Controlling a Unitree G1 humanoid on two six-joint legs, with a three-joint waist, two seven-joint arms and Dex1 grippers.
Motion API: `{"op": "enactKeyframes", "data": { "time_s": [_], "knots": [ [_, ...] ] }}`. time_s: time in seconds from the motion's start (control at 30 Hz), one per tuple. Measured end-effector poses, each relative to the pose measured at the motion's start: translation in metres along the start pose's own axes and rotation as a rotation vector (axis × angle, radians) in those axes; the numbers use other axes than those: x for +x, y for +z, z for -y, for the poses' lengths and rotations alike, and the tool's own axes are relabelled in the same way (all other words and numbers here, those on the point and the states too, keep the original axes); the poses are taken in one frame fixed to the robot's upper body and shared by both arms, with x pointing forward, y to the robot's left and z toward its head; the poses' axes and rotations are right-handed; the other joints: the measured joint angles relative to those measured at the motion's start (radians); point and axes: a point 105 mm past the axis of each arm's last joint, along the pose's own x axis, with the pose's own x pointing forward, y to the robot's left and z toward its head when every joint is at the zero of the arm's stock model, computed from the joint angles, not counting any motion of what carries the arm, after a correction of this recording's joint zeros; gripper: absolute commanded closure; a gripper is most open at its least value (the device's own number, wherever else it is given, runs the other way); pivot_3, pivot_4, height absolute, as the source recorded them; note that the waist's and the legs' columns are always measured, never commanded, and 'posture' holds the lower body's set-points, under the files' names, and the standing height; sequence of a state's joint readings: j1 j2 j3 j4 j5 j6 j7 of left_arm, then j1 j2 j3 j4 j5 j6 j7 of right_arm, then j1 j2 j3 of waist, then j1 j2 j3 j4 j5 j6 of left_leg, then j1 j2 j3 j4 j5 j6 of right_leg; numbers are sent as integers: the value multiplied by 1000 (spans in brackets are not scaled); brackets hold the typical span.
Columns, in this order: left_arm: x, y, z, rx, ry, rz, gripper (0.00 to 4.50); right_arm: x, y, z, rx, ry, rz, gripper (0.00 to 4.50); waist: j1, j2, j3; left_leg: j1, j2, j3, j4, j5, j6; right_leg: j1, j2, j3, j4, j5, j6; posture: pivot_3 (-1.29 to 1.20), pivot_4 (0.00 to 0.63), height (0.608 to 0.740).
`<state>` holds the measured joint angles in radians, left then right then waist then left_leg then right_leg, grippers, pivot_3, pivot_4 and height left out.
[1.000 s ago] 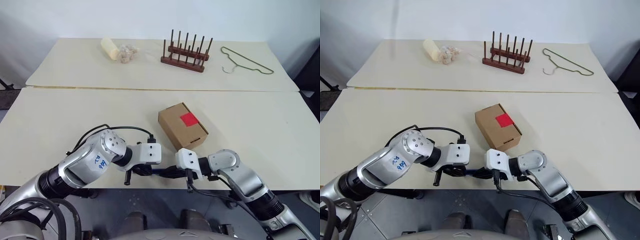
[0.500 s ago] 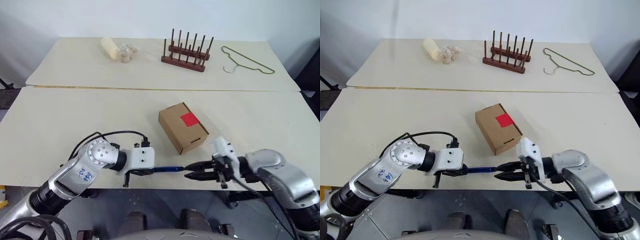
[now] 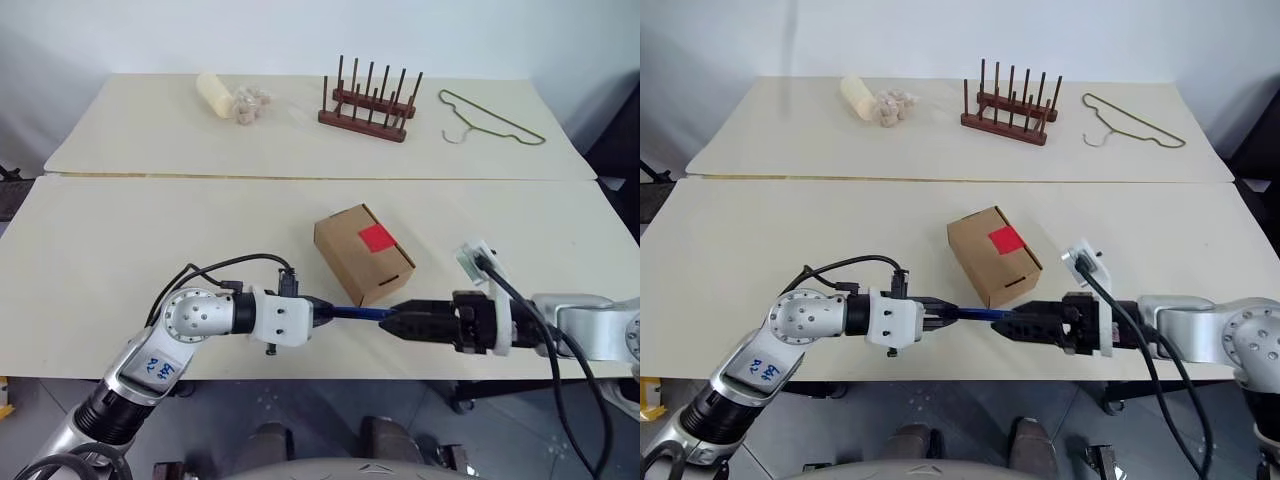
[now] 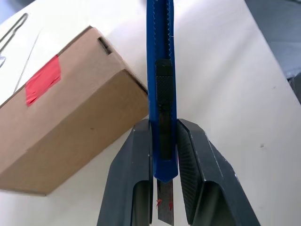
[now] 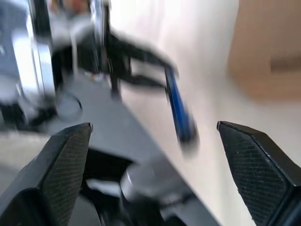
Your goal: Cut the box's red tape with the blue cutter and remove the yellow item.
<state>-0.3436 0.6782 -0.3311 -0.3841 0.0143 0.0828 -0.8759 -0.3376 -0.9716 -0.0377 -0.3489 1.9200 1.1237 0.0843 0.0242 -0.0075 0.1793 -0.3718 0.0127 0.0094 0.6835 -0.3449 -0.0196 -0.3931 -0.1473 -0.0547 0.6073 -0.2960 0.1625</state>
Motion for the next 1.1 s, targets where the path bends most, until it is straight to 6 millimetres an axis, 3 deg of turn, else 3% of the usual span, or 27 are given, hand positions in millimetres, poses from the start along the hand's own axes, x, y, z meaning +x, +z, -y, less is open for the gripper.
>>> {"op": "enactKeyframes", "data": {
  "time_s": [0.37,0.47,0.67,1.1],
  "knots": [
    [7,2,-4,-17,16,3,4093,19,-10,3,-1,-56,-100,15,2,0,0,-3,0,0,0,-2,3,0,0,-1,-4,1,2,0,150,740],
    [8,1,-4,-17,16,0,4093,21,-10,5,-2,-73,-107,562,2,0,0,-3,0,0,0,-2,3,0,0,-1,-4,1,2,0,150,740],
    [7,1,-2,-22,12,-4,4093,24,-11,12,23,-92,-106,2552,2,0,0,-3,0,0,0,-2,3,0,0,-1,-4,1,2,0,150,740],
    [7,1,-1,-22,4,-6,4093,29,-11,20,33,-110,-91,2552,2,0,0,-3,0,0,0,-2,4,0,0,-1,-5,1,2,0,150,740]
  ]
}}
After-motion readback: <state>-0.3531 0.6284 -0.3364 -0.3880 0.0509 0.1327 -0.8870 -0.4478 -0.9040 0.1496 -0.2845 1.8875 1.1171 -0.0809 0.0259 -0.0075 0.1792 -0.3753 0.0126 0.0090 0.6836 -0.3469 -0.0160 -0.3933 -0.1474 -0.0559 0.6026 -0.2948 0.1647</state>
